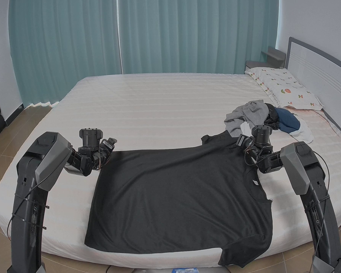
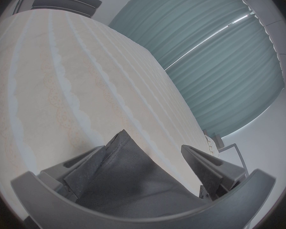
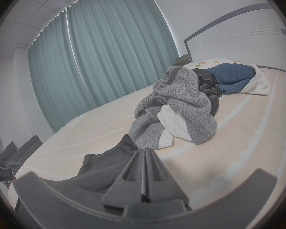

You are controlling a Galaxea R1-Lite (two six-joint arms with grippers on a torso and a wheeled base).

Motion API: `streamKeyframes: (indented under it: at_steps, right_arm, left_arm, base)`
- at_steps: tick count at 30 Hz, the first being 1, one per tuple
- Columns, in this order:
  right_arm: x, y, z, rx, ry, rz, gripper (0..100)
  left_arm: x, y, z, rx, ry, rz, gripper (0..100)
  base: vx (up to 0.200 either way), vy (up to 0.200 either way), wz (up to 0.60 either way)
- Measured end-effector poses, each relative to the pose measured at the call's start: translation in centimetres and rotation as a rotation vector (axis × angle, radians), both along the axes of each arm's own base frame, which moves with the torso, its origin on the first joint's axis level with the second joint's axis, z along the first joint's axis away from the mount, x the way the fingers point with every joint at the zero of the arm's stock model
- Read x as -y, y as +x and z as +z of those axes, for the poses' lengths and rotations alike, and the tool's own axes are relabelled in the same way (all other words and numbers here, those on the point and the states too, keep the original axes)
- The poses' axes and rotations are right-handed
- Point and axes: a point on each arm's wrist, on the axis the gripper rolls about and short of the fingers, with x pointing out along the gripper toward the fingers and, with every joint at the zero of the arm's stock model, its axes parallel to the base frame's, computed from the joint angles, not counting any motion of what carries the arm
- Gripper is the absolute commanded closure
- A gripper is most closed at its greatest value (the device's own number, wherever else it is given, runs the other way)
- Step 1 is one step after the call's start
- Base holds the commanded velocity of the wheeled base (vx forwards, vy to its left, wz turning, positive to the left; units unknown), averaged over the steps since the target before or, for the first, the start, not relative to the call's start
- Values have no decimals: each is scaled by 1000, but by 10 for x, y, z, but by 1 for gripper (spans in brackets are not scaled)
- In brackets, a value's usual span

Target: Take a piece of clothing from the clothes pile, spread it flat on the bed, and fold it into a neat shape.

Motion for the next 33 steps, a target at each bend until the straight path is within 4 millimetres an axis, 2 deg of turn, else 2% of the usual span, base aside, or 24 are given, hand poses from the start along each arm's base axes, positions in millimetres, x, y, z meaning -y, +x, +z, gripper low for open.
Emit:
streamKeyframes:
  at_steps: [18,19,24,33]
  right_arm:
    - [-5,-1,-2,-4,0,5,100]
    - [-5,-1,-2,-4,0,6,100]
    - [-8,-1,-2,-4,1,11,100]
    - [-10,-1,-1,6,4,16,100]
  left_arm:
    - [-3,5,-4,35,58,28,0]
    - [-3,5,-6,33,69,21,100]
    - [-1,5,-12,22,98,4,100]
    - [-2,8,-13,35,105,25,100]
  base:
    - [0,0,0]
    - [0,0,0]
    - [0,0,0]
    - [0,0,0]
